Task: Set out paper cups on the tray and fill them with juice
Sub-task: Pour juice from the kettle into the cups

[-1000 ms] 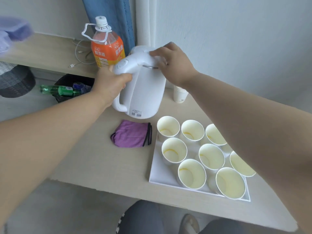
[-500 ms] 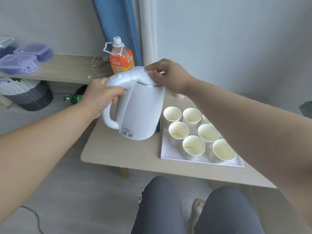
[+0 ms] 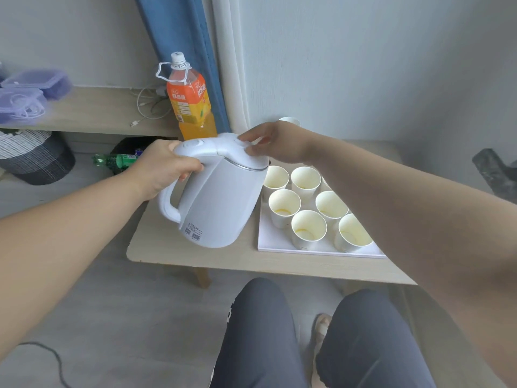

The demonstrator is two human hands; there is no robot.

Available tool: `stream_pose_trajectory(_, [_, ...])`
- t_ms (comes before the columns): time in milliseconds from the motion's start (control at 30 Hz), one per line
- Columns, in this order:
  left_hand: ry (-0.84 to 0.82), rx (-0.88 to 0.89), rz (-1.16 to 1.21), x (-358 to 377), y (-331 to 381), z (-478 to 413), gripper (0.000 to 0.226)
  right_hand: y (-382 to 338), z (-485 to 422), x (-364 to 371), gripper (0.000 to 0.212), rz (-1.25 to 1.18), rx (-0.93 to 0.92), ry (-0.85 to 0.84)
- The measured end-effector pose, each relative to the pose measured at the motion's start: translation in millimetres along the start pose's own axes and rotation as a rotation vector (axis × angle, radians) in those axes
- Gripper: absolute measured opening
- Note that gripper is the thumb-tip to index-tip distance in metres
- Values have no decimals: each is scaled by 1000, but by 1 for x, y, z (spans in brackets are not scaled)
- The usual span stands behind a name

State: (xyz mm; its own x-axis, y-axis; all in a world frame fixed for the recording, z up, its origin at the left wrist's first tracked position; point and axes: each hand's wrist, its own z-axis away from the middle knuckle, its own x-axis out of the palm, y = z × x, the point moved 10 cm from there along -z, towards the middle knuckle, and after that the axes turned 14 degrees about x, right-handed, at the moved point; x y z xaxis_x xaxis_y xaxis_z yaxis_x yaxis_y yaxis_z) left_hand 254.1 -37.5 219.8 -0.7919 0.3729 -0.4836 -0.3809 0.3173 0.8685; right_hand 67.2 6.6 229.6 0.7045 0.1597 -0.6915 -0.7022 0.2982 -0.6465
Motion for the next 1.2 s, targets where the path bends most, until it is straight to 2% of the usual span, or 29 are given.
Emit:
stream_pose_trajectory(567, [-34,-64,-87,22,-17,-45,24,29,-48,-5,40,25,52,-54])
stream_pose_trajectory(667, [-51,-80,-105,24,-16,-50,17,35,-52,-6,40,1,65,-61])
stream_pose_trajectory(800, [-74,-79,-128,27,-12,-54,27,41,-55,-6,40,-21,69,-64])
stream_pose_trajectory(933, [-92,-71,-164,29,-10,-56,14,44,-58,-6,40,-32,69,-70])
stream_pose_trajectory(1200, [-115,-73,-237,31,-7,-59,24,51,-64,-2,42,-28,84,-85])
